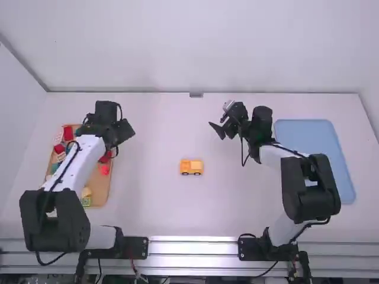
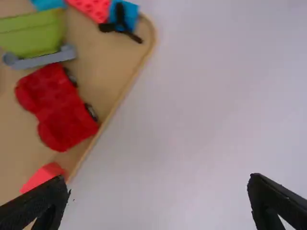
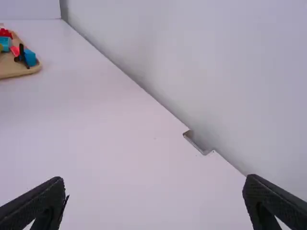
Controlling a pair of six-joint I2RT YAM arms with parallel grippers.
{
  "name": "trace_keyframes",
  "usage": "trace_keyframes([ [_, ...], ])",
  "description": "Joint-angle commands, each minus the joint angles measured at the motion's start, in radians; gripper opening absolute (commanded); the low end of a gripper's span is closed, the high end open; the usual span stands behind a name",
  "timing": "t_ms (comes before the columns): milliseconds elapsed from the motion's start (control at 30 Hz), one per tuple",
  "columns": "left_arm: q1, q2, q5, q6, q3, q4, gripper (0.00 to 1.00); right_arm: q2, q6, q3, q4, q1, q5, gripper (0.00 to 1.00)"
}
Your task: Assemble lego blocks to make yellow taxi
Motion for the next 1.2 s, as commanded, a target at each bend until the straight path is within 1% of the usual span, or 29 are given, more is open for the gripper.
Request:
trace_keyframes([
  [0, 0.02, -0.022, -0.013, -0.083, 0.014, -0.005, 0.99, -0.001, 0.01, -0.005, 0.003, 0.002, -0.003, 0.98],
  [233, 0.026, -0.022, -0.006, -0.084, 0.014, -0.001, 0.99, -0.001, 0.009, -0.005, 0.005, 0.002, -0.003, 0.98],
  [300, 0.035, -0.022, -0.005, -0.083, 0.034, -0.021, 0.99, -0.001, 0.008, -0.005, 0.006, 0.002, -0.002, 0.98],
  [367, 0.055, -0.022, -0.005, -0.088, 0.09, -0.103, 0.99, -0.001, 0.005, -0.005, 0.007, 0.002, -0.002, 0.98],
  [400, 0.072, -0.021, -0.007, -0.132, 0.134, -0.191, 0.99, -0.001, 0.006, -0.005, 0.007, 0.002, -0.002, 0.98],
  [433, 0.078, -0.021, -0.009, -0.157, 0.15, -0.23, 0.99, -0.001, 0.006, -0.005, 0.007, 0.002, -0.003, 0.98],
  [467, 0.102, -0.021, -0.024, -0.253, 0.195, -0.349, 0.99, -0.001, 0.006, -0.005, 0.007, 0.002, -0.003, 0.98],
  [533, 0.136, -0.021, -0.098, -0.445, 0.214, -0.472, 0.99, -0.001, 0.006, -0.005, 0.006, 0.002, -0.003, 0.98],
  [633, 0.176, -0.022, -0.158, -0.731, 0.187, -0.558, 0.99, -0.001, 0.005, -0.005, 0.007, 0.002, -0.002, 0.98],
  [700, 0.204, -0.021, -0.143, -0.896, 0.157, -0.605, 0.99, -0.001, 0.005, -0.005, 0.007, 0.002, -0.002, 0.98],
  [867, 0.223, -0.021, -0.148, -1.043, 0.09, -0.588, 0.99, -0.001, 0.006, -0.005, 0.006, 0.002, -0.003, 0.98],
  [900, 0.23, -0.021, -0.147, -1.091, 0.051, -0.554, 0.99, -0.001, 0.005, -0.005, 0.006, 0.002, -0.003, 0.98],
  [967, 0.238, -0.021, -0.154, -1.109, 0.027, -0.528, 0.99, -0.001, 0.006, -0.005, 0.006, 0.002, -0.003, 0.98],
  [1100, 0.296, -0.021, -0.128, -1.017, -0.023, -0.444, 0.99, -0.001, 0.005, -0.005, 0.006, 0.002, -0.003, 0.98],
  [1167, 0.34, -0.021, -0.098, -0.9, -0.031, -0.387, 0.99, -0.001, 0.005, -0.005, 0.007, 0.002, -0.002, 0.98],
])
